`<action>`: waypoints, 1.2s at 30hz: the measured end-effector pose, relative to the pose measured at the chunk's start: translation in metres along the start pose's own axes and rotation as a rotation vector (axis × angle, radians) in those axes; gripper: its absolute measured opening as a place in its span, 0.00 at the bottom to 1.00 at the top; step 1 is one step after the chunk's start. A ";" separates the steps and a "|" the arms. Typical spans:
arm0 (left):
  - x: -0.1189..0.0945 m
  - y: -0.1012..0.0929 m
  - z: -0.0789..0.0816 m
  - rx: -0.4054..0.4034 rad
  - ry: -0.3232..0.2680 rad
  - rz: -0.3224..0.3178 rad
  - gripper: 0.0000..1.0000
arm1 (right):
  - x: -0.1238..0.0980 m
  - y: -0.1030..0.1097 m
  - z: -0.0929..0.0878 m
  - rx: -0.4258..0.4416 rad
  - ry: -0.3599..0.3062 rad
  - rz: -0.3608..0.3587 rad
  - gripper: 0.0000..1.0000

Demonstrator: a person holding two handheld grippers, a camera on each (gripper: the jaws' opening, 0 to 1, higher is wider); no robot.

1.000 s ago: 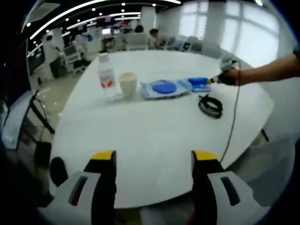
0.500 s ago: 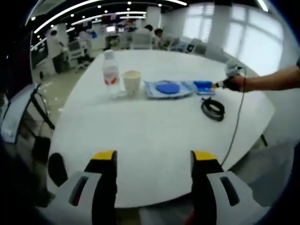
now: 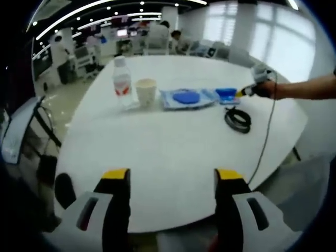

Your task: Arrange the tabletop items into an orderly group along one side of the table until the central work area is clear of visible clutter.

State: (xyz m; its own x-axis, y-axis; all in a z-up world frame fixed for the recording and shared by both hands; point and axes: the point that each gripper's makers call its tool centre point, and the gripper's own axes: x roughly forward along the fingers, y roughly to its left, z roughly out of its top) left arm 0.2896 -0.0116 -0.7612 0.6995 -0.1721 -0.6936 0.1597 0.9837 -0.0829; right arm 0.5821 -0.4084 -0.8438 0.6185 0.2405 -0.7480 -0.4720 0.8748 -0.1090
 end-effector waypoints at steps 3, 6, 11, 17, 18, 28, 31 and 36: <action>0.000 -0.001 0.000 -0.001 -0.002 -0.004 0.61 | -0.010 0.006 -0.002 0.005 0.002 0.002 0.46; 0.000 -0.001 0.000 -0.001 -0.003 -0.008 0.61 | -0.019 0.011 -0.002 0.010 -0.001 0.004 0.45; -0.001 -0.001 0.000 -0.005 -0.008 -0.010 0.61 | -0.029 0.019 -0.002 0.008 0.001 0.016 0.45; -0.001 -0.002 0.002 -0.008 -0.014 -0.017 0.61 | -0.037 0.026 -0.001 -0.002 -0.006 0.032 0.46; -0.001 -0.002 0.002 -0.007 -0.015 -0.018 0.61 | -0.038 0.026 -0.001 0.003 -0.006 0.034 0.46; -0.002 -0.005 0.003 -0.006 -0.023 -0.033 0.60 | -0.049 0.045 -0.004 0.030 -0.031 0.088 0.44; -0.003 -0.006 0.003 -0.001 -0.025 -0.034 0.60 | -0.051 0.055 -0.007 0.007 -0.030 0.106 0.44; -0.003 -0.005 0.004 -0.011 -0.032 -0.037 0.60 | -0.049 0.067 -0.014 -0.010 -0.020 0.130 0.43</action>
State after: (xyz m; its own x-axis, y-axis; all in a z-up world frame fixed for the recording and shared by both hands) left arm 0.2894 -0.0164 -0.7551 0.7155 -0.2095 -0.6664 0.1779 0.9772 -0.1162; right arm 0.5119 -0.3677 -0.8234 0.5638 0.3604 -0.7431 -0.5556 0.8313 -0.0184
